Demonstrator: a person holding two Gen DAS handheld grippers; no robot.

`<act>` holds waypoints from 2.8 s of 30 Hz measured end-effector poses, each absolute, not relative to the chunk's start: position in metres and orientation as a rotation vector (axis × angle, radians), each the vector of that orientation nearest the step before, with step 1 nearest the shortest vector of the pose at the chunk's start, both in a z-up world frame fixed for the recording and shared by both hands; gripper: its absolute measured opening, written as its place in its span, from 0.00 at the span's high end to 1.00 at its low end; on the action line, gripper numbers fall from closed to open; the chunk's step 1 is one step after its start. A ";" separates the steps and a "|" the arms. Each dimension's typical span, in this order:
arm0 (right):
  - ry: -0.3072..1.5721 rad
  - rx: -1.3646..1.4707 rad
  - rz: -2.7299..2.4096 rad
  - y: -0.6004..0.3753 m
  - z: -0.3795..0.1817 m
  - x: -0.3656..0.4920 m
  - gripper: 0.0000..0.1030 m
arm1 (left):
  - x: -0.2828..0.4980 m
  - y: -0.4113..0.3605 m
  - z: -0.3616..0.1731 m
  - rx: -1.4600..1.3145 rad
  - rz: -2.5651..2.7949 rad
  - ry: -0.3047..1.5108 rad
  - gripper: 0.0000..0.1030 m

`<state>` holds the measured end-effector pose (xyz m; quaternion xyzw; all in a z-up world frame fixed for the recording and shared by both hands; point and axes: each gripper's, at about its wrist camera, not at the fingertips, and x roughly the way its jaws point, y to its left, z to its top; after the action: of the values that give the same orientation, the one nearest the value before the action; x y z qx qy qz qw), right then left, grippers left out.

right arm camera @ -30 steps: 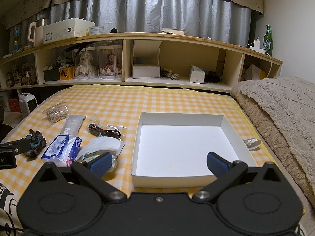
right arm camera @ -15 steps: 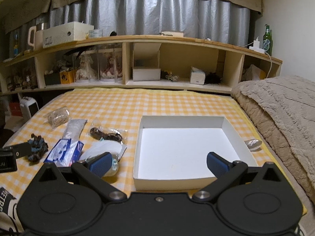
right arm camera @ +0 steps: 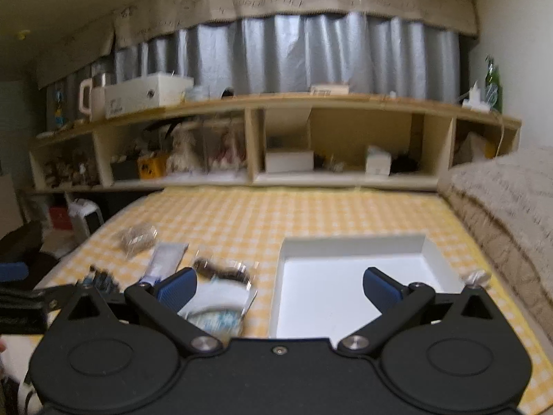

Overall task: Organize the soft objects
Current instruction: 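Grasp the blue-and-white tissue pack with the left gripper while the right gripper grasps the white mask, then carry the tissue pack with the left gripper while the right gripper carries the mask into the white box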

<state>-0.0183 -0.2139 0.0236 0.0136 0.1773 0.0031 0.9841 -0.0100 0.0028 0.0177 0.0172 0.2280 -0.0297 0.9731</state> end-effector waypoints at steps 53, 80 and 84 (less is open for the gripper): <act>0.812 -0.192 0.423 -0.153 -0.093 0.187 0.84 | 0.205 0.015 -0.100 -0.056 0.032 0.998 0.34; 0.497 0.146 0.236 -0.240 -0.011 0.152 0.95 | 0.166 0.010 -0.014 -0.192 -0.077 0.699 0.50; 0.458 0.200 0.172 -0.269 -0.003 0.143 0.95 | 0.165 -0.008 0.006 -0.192 -0.130 0.648 0.50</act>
<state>0.1432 -0.2691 -0.0030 0.0990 0.2261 0.0851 0.9653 0.1654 -0.0082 0.0060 -0.0941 0.3179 -0.0635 0.9413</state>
